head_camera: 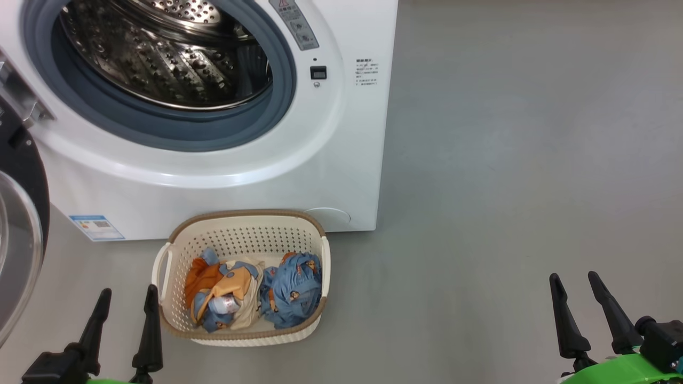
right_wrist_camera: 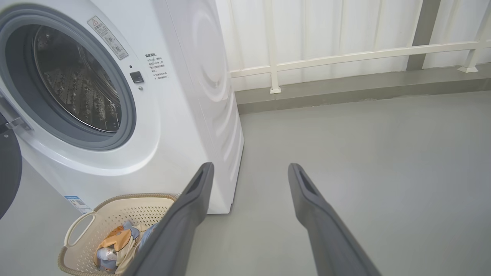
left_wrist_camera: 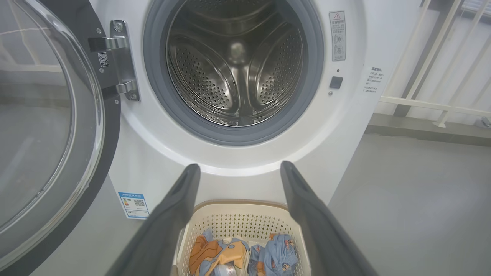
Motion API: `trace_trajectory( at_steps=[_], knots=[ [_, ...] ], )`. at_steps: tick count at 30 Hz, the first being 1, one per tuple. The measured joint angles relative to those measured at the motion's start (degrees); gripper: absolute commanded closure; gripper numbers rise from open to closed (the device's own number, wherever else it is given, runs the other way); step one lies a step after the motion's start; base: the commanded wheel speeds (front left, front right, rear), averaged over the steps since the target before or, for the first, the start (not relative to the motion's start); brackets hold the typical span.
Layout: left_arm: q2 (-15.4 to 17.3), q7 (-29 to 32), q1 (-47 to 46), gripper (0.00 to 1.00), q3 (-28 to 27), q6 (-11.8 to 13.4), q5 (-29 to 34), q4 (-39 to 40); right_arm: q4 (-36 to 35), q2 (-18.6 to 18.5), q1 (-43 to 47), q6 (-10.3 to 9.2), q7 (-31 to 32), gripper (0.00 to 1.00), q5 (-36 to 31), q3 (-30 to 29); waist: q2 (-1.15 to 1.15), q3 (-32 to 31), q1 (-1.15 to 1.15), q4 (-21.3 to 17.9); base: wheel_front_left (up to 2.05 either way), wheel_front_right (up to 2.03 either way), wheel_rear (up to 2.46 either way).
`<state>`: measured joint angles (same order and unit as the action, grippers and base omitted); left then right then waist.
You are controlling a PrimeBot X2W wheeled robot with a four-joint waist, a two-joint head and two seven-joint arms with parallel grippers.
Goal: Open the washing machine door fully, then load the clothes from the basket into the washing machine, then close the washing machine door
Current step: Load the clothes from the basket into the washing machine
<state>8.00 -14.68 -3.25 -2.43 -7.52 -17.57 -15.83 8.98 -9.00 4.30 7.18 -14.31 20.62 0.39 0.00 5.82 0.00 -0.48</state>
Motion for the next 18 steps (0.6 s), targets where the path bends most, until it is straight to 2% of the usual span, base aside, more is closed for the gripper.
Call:
trace_trajectory(
  at_steps=[12,18],
  knots=[
    [0.1,0.0,-0.4,0.0,-0.1,0.0,0.0,0.0,-0.1,0.2,-0.3,0.0,0.0,0.0,0.0,-0.1,0.0,0.6,0.0,0.1,0.82,-1.25,0.43],
    [0.5,0.0,-1.2,0.0,0.1,0.0,0.1,-0.3,-0.2,0.5,-0.5,0.0,0.0,0.0,0.0,-0.1,0.0,1.2,0.0,0.3,0.47,-0.59,0.12]
  ],
)
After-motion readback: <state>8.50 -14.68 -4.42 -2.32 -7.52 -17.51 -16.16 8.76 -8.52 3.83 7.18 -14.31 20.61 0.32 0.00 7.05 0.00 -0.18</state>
